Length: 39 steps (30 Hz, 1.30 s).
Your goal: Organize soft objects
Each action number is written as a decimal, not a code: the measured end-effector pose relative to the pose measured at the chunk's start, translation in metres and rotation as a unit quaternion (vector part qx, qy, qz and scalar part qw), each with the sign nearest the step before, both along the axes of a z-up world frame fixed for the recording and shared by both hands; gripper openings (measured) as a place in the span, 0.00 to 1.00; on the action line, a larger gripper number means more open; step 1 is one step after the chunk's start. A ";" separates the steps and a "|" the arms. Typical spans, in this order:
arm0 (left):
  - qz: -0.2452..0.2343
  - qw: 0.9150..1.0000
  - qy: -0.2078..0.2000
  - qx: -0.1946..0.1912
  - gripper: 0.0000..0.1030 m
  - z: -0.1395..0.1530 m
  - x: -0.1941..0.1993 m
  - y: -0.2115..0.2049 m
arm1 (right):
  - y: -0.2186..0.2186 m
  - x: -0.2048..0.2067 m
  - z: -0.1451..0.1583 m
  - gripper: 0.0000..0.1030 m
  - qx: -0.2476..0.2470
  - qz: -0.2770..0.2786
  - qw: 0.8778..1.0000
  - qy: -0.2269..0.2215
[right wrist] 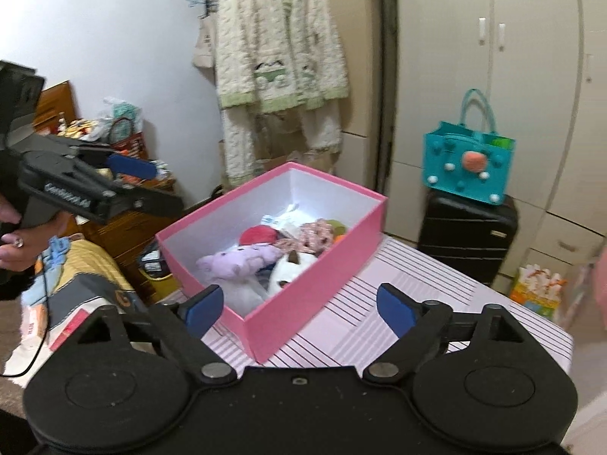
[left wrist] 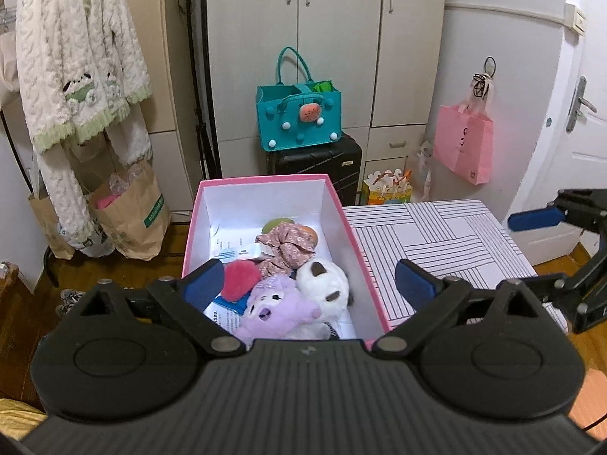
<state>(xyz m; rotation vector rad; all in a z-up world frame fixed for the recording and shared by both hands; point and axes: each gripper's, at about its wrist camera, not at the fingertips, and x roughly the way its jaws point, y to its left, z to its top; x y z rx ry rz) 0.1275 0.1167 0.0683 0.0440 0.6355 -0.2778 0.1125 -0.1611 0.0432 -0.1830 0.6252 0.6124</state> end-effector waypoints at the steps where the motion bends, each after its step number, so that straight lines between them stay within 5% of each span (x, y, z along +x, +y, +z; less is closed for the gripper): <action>1: -0.001 1.000 -0.002 0.002 0.98 0.001 -0.003 -0.002 | -0.003 -0.003 0.001 0.91 -0.005 -0.007 1.000 -0.001; 10: 0.019 0.998 0.038 0.055 1.00 -0.007 -0.016 -0.038 | -0.010 -0.023 -0.005 0.97 -0.095 -0.097 0.991 -0.006; 13: 0.016 0.996 0.049 0.074 1.00 -0.010 -0.022 -0.048 | -0.018 -0.033 -0.004 0.97 -0.081 -0.115 0.990 -0.008; 19: 0.023 0.996 0.010 0.083 1.00 -0.008 -0.051 -0.062 | -0.033 -0.051 -0.004 0.97 -0.042 -0.153 0.987 -0.026; 31: 0.062 0.996 -0.013 0.058 1.00 -0.022 -0.066 -0.067 | -0.042 -0.082 -0.007 0.97 0.002 -0.210 0.977 -0.024; 39: 0.068 0.997 0.009 0.044 1.00 -0.041 -0.066 -0.070 | -0.037 -0.096 -0.015 0.97 -0.012 -0.234 0.972 -0.035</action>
